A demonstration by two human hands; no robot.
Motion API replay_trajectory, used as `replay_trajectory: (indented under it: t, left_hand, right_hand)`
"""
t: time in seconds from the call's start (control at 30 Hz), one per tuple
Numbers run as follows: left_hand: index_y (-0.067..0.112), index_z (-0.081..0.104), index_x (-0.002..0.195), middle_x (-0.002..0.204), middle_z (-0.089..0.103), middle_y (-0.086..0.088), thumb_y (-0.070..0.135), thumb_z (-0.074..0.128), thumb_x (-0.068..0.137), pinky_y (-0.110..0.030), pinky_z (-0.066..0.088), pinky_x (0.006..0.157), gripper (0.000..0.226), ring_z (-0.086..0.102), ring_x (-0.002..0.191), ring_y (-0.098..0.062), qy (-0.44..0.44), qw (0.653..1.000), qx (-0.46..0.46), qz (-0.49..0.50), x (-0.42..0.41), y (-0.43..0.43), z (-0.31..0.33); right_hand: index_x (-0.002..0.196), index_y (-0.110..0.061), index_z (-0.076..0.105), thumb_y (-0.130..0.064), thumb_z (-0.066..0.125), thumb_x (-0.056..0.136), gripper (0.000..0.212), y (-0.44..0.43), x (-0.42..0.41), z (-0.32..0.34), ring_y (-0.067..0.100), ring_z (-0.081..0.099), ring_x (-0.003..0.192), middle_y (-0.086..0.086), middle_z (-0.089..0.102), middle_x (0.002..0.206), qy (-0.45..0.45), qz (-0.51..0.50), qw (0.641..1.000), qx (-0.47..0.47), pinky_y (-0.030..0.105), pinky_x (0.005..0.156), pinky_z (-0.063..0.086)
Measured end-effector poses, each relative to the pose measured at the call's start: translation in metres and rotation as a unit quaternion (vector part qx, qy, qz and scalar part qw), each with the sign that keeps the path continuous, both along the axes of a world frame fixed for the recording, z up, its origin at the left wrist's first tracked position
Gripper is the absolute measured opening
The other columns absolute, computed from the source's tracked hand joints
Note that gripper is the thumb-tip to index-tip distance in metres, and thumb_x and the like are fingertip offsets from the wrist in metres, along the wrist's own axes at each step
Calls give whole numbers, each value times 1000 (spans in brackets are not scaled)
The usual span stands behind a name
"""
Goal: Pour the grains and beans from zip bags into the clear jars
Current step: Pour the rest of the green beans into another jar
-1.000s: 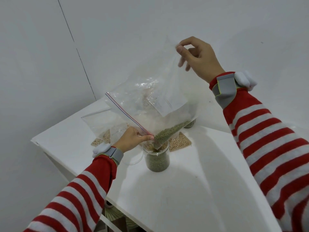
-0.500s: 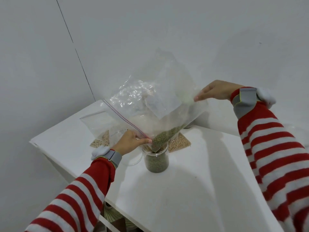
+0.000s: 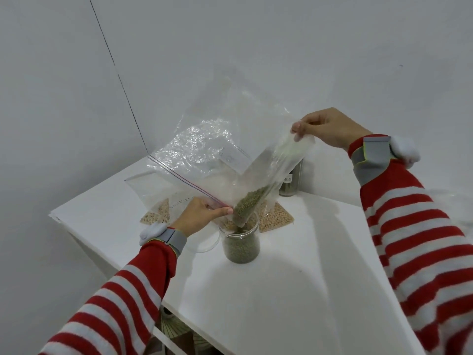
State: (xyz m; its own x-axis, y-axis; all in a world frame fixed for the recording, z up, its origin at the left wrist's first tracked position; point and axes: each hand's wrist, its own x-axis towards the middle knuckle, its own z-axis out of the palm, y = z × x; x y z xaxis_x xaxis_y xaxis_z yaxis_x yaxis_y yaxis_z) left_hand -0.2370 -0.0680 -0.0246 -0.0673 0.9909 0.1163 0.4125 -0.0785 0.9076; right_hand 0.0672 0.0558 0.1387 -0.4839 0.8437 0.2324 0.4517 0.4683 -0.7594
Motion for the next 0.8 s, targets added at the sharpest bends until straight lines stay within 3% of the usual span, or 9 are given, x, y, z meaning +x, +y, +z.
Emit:
replay_trajectory:
  t: [0.1,0.2,0.27,0.33,0.5,0.8]
  left_hand:
    - [30,78,66,93,77,2,24,83,74,-29,53,93,11,70,99,-9,1,1000,1,1,-1,-1,0]
    - [31,76,57,89,77,-1,19,84,74,-21,54,85,22,71,96,-11,-16,1000,9,15,1,0,1]
    - [27,78,65,89,77,-1,17,84,73,-17,52,82,14,71,95,-10,-28,999,10,13,3,0,3]
    - [21,80,74,89,77,-2,17,83,73,-13,51,82,6,71,95,-9,-31,999,10,6,4,1,4]
    - [14,80,83,89,77,1,18,83,73,-12,51,82,12,70,94,-6,-36,999,3,6,6,2,4]
    - [13,80,84,92,77,2,21,83,74,-20,52,89,14,71,97,-10,-26,1000,2,2,4,1,4]
  right_hand:
    - [90,-15,77,-33,69,90,20,2,5,-4,-9,59,101,-6,75,97,28,-15,999,12,10,84,37]
    - [91,-13,77,-32,70,89,21,2,8,-5,0,60,95,-4,75,93,45,-23,999,20,13,80,39]
    - [88,-15,77,-33,71,88,19,3,9,-4,1,58,90,-5,75,90,53,-31,998,20,14,74,40]
    - [89,-14,77,-33,71,88,20,3,9,-3,-5,58,84,-8,74,89,52,-36,998,22,5,69,39]
    - [88,-15,77,-32,71,88,18,3,12,2,-18,56,75,-8,73,87,49,-43,997,32,-3,64,37]
    - [93,-12,78,-35,72,86,24,-2,13,5,-18,58,81,-8,74,89,51,-42,997,29,8,76,38]
